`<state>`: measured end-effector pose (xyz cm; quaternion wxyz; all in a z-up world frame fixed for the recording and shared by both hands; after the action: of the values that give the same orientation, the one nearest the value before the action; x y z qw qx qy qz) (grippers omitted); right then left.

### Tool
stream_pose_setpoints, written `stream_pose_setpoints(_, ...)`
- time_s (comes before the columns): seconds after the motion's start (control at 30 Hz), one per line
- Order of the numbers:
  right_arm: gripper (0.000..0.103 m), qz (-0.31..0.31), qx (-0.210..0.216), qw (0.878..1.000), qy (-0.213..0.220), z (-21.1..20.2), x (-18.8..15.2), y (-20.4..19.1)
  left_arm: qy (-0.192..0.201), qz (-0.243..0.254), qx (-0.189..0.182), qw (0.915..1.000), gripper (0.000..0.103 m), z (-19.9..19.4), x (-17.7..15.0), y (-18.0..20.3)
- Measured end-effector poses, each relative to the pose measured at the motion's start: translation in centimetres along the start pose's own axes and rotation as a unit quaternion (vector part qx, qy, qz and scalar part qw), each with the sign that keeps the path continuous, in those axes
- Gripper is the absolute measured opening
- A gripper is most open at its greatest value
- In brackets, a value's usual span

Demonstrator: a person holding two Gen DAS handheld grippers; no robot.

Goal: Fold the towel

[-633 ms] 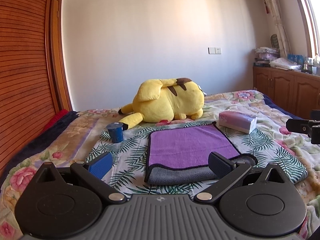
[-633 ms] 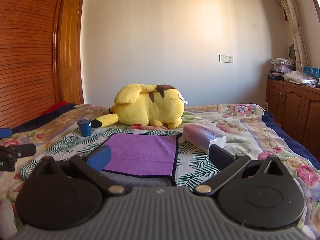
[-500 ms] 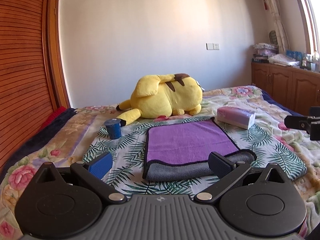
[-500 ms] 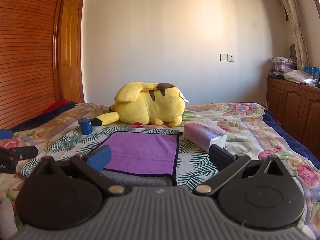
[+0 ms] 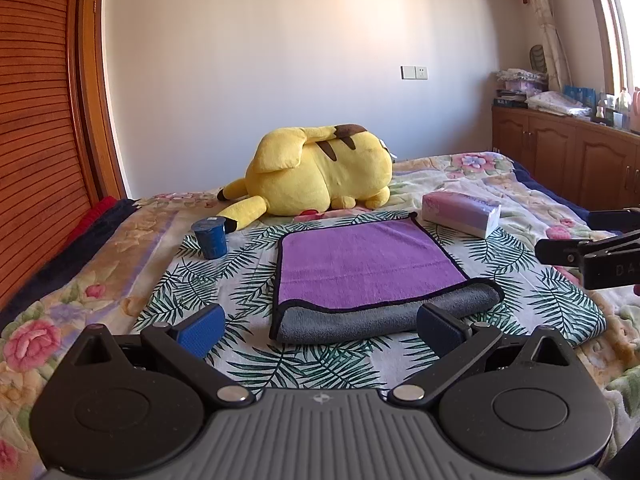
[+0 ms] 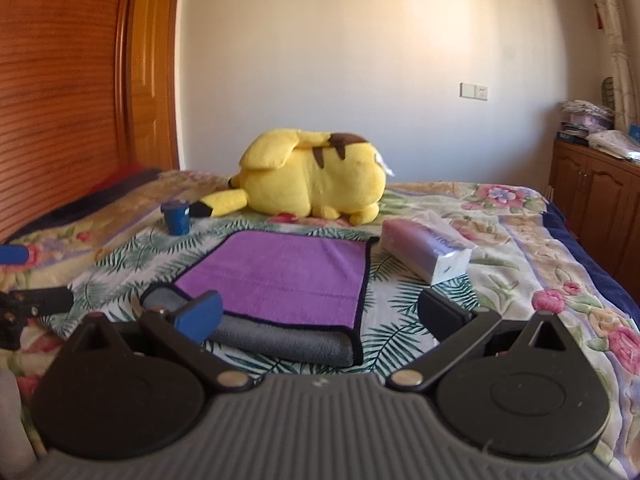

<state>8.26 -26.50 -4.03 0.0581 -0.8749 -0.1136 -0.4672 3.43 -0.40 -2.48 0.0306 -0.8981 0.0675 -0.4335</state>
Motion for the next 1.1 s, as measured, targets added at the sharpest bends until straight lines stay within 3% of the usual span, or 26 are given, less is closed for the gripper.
stream_pose_setpoints(0.4, 0.103, -0.022, 0.014, 0.999, -0.023, 2.0, 0.6, 0.0, -0.011, 0.019, -0.01, 0.9997, 0.087, 1.6, 0.4, 0.1)
stream_pose_setpoints(1.1, 0.103, -0.035, 0.021, 0.997, -0.062, 6.8, 2.1, 0.5, -0.047, 0.007, -0.023, 0.9986, 0.074, 7.1, 3.0, -2.4)
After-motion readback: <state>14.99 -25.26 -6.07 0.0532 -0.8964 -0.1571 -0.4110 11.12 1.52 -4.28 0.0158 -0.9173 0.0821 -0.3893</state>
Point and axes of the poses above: each gripper's, at about its wrist camera, not at the fingertips, and z roughly the way its jaws point, y to its right, x to its top, the point moved 2 cm from there along z, roughly the way its jaws point, and after that the axes turned 13 degrees about -y, right-handed, at the moved point
